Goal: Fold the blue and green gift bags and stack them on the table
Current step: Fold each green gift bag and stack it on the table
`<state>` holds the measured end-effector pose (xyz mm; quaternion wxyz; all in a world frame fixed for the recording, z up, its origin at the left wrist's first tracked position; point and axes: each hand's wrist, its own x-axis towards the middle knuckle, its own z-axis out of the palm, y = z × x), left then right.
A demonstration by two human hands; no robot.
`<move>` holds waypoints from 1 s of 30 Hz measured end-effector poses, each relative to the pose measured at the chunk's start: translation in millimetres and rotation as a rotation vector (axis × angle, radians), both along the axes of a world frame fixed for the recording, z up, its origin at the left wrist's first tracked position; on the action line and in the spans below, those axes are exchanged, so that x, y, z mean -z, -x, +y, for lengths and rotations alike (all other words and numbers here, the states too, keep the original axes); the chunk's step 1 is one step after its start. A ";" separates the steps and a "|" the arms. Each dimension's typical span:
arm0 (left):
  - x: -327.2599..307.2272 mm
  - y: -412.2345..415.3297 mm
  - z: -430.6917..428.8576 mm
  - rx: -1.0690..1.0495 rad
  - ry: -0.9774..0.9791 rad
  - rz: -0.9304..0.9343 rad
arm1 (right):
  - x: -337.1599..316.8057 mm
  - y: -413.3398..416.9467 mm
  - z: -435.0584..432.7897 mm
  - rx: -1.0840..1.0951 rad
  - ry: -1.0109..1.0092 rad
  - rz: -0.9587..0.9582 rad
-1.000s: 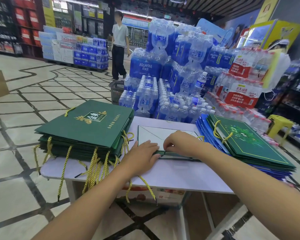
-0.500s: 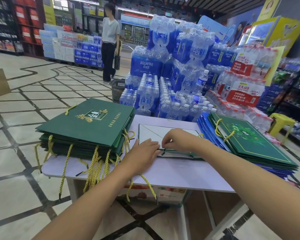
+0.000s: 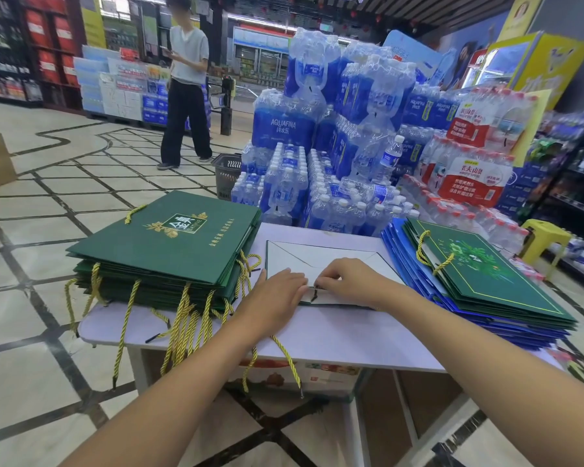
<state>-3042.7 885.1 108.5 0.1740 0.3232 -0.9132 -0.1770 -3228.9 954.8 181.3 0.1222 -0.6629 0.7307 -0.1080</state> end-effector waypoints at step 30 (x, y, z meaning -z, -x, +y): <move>-0.8 -0.1 -2.2 -0.023 -0.008 0.050 | 28.6 -52.9 24.1 0.614 0.055 -0.994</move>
